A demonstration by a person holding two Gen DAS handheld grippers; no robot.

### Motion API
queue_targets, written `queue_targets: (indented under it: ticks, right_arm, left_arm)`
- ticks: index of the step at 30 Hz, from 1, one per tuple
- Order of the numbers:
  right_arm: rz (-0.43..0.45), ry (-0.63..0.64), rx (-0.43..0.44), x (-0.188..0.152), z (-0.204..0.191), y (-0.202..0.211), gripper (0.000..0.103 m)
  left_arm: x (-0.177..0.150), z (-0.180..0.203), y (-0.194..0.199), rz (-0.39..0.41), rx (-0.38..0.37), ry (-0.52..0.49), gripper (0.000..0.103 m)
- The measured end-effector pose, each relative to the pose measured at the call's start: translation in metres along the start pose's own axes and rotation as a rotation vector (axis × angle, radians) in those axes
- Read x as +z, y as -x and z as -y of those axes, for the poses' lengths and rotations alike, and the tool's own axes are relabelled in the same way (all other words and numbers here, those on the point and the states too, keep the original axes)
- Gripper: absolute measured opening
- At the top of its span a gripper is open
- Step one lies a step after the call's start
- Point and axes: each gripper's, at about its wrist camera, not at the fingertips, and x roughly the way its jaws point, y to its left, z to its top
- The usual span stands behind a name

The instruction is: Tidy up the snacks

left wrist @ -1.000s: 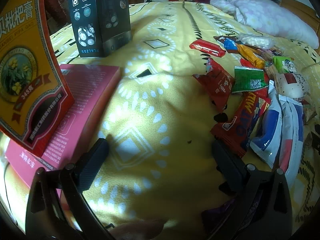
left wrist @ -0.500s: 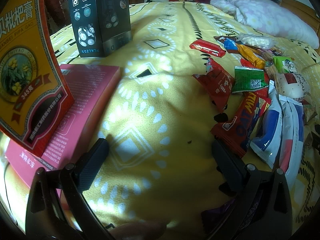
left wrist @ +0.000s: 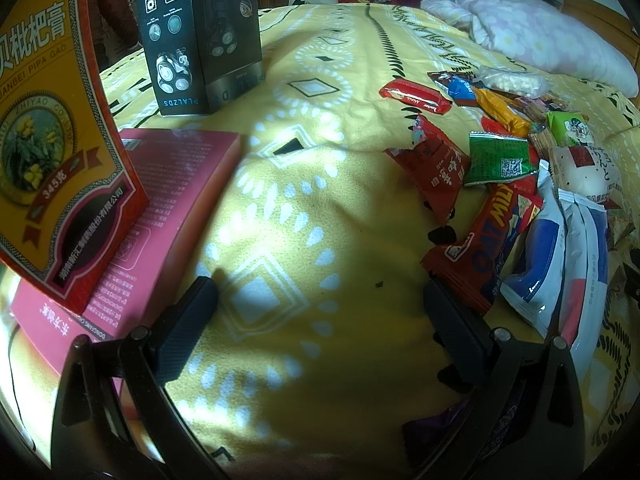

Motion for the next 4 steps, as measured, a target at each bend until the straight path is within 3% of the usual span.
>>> queue_targets:
  ticks: [4]
  right_arm:
    - [0.000, 0.000, 0.000, -0.0004, 0.0005, 0.0004, 0.103]
  left_arm:
    - [0.0015, -0.0011, -0.0024, 0.004, -0.001, 0.000, 0.103]
